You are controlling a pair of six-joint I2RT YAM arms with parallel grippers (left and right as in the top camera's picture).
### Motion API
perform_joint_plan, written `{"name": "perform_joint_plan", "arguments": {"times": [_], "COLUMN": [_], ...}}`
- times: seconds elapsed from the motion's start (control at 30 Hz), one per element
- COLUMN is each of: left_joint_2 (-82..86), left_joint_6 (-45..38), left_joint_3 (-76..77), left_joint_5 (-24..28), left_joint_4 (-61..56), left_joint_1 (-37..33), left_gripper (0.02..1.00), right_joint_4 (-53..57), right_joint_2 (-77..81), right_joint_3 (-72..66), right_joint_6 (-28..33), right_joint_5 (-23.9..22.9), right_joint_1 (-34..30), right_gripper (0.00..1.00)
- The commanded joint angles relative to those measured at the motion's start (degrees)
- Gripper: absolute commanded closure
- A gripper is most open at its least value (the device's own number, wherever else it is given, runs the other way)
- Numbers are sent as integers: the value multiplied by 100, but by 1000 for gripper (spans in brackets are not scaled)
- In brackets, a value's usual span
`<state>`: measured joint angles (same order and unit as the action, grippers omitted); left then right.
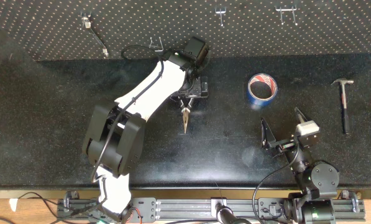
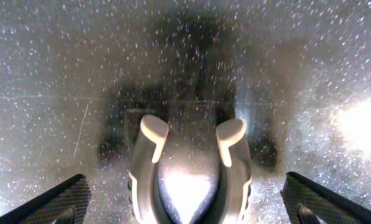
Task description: Place Tools Onto Pegboard
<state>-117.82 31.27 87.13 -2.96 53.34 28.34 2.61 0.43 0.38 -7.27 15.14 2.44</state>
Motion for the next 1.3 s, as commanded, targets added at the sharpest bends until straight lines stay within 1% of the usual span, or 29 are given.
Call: {"name": "perform_joint_plan", "arguments": {"times": [0.03, 0.7, 0.9, 1.0, 1.3], "left_joint_2": [-98, -181, -205, -247, -247], "left_joint_6": [-70, -66, -63, -66, -68], "left_joint_3": [85, 79, 79, 79, 79], "left_joint_5": [-133, -59, 0, 153, 170], "left_joint_4": [-28, -168, -160, -87, -90], "left_joint_1": [17, 13, 9, 9, 20], "left_gripper": [20, 20, 20, 20, 18], "right_joint_4": [33, 33, 33, 33, 33], "right_joint_2": [-37, -37, -37, -37, -37], "right_joint_3": [-15, -15, -15, -15, -15], "right_joint_6": [-63, -63, -63, -63, -63], "right_joint_5": [-9, -9, -9, -9, -9], "right_joint_1": [39, 39, 39, 39, 39], "right_gripper": [25, 25, 25, 25, 25]}}
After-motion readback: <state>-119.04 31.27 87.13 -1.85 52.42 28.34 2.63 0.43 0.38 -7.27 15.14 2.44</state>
